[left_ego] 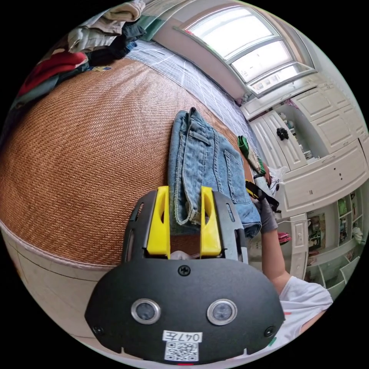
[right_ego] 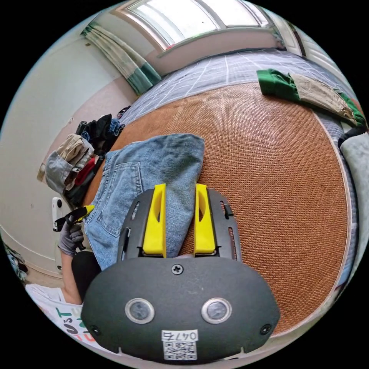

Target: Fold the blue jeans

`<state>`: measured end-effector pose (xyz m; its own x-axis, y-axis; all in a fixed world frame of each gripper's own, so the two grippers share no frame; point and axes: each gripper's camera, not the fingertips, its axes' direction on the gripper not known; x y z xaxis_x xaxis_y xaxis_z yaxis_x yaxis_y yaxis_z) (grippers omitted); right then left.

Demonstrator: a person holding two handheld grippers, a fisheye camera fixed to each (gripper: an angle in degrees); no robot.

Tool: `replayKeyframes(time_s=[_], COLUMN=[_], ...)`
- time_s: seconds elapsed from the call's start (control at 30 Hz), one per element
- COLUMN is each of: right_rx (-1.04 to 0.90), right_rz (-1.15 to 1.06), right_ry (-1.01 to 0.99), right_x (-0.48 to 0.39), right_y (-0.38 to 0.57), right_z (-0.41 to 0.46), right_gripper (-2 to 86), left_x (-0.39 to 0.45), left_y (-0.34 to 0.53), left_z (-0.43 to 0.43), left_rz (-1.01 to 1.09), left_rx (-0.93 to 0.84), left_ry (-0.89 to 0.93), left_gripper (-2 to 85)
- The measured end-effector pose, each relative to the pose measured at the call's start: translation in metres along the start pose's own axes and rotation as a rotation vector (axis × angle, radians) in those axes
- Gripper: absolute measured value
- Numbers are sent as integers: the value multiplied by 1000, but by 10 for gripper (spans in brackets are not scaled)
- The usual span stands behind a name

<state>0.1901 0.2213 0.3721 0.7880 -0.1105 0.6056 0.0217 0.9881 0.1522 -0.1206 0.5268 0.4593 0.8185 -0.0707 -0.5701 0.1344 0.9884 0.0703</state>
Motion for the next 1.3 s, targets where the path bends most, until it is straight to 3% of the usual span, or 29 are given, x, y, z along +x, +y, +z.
replayKeyframes(time_s=[0.07,0.2,0.4,0.67,0.8,0.87,0.93,1.0,1.07,1.3], right_rx=[22,154,322,585,687,740,741,614,558,645], right_rz=[-3,-99,-121,102,225,330,415,543,634,443], right_ry=[-36,74,152,454,546,572,624,643,556,663], right_x=[4,-18,-17,63,102,144,182,226,249,182], right_y=[21,73,203,317,327,327,327,329,357,410], right_z=[2,-22,-107,-279,-329,-344,-335,-317,-308,-319], right_gripper=[26,4,0,-1,0,3,10,27,87,68], left_x=[24,86,317,672,825,885,892,870,814,599], left_y=[-34,-79,-157,-323,-420,-479,-509,-517,-507,-441], left_z=[-21,-63,-110,6,84,161,213,225,183,-26], left_rz=[27,102,450,815,879,811,720,672,688,691], left_rx=[19,62,69,-41,-84,-99,-150,-162,-103,-48], left_ry=[33,-30,-161,86,134,99,-5,-36,12,-21], left_gripper=[80,54,47,46,48,56,71,85,93,67])
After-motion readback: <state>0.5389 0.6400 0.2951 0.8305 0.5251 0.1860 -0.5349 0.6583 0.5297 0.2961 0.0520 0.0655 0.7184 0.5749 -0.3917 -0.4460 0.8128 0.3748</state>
